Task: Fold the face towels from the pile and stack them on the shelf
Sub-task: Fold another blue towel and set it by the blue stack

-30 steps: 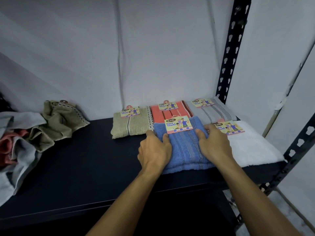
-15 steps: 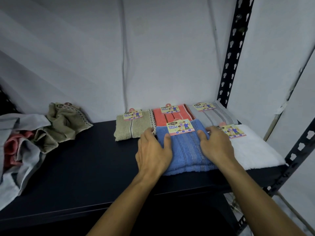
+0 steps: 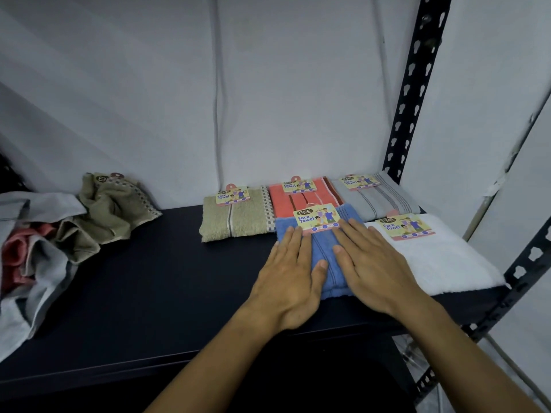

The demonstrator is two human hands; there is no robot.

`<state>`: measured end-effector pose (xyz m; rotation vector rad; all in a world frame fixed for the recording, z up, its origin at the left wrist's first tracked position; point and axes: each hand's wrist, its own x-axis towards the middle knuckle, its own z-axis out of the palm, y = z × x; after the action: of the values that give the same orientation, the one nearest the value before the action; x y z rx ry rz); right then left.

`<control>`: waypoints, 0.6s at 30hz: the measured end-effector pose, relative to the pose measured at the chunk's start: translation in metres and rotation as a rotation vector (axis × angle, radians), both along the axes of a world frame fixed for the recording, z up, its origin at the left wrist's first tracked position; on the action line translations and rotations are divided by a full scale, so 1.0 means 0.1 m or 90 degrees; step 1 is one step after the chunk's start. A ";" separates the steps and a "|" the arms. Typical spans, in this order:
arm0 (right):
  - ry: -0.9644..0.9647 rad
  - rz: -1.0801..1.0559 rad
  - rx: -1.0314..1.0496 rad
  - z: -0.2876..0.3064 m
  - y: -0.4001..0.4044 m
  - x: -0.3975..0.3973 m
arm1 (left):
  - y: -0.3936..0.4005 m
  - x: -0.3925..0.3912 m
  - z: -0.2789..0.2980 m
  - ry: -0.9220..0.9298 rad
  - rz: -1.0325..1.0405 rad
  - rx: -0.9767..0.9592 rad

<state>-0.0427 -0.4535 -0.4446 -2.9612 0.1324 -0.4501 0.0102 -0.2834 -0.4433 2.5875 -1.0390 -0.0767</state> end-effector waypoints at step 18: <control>0.040 0.000 -0.009 0.08 0.07 -0.01 | 0.04 0.03 0.04 -0.021 0.001 0.015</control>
<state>-0.0434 -0.4464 -0.4369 -2.9903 0.1374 -0.3588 0.0136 -0.2792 -0.4395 2.6186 -1.0545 -0.0457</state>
